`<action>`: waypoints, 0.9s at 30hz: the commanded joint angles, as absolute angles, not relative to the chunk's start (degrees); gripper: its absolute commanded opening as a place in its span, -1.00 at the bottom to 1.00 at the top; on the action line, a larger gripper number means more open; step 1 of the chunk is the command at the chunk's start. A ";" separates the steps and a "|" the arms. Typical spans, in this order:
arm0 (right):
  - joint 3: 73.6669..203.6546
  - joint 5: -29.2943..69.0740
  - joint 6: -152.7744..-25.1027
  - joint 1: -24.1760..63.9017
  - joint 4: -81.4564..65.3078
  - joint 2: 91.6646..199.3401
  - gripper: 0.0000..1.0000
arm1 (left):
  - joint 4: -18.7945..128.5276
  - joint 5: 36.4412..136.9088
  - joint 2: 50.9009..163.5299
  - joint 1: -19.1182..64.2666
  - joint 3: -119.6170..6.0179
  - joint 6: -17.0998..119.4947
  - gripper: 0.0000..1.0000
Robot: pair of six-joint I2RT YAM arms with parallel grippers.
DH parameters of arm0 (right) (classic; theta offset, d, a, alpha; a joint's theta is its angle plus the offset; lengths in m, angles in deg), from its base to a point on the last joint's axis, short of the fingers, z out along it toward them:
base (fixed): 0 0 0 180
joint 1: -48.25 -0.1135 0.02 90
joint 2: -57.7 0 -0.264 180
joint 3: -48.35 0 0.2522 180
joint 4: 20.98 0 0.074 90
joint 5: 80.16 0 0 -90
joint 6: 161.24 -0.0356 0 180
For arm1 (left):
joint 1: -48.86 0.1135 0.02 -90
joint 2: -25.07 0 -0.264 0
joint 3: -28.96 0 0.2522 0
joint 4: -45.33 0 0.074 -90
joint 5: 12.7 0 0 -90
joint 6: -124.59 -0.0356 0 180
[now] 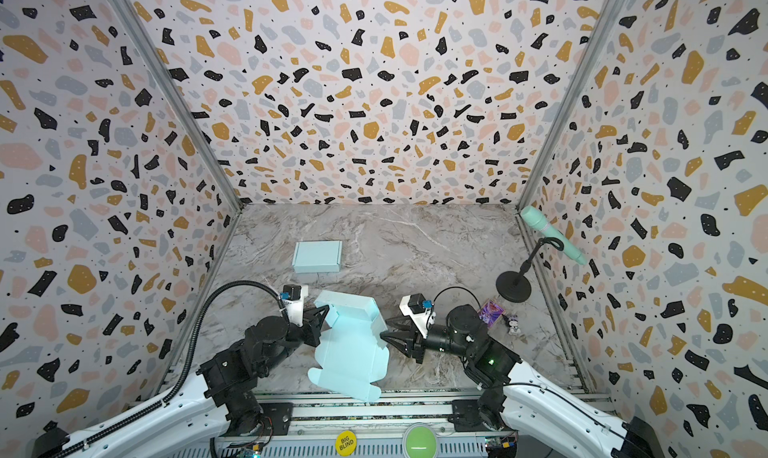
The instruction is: Fold the paper box
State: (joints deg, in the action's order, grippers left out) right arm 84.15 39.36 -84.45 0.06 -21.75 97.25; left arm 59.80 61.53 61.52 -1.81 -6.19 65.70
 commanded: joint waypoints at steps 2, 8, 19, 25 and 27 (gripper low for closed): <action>86.59 35.98 -83.23 -1.34 -24.93 98.38 -0.27 | 54.50 62.47 62.77 -1.50 -7.06 65.75 -1.00; 87.79 25.12 -84.91 -4.67 -25.37 102.73 -0.26 | 53.64 61.94 65.57 -1.51 -6.77 66.12 -1.00; 93.97 0.86 -89.72 -13.55 -20.93 114.74 -0.25 | 52.58 61.09 69.22 -1.51 -6.58 68.38 -1.00; 98.51 -9.37 -92.45 -16.53 -17.14 120.87 -0.25 | 51.70 59.73 69.17 -1.51 -5.63 69.41 -1.00; 99.88 -12.30 -92.66 -17.58 -16.31 122.67 -0.25 | 51.79 59.34 69.41 -1.50 -5.47 69.49 -1.00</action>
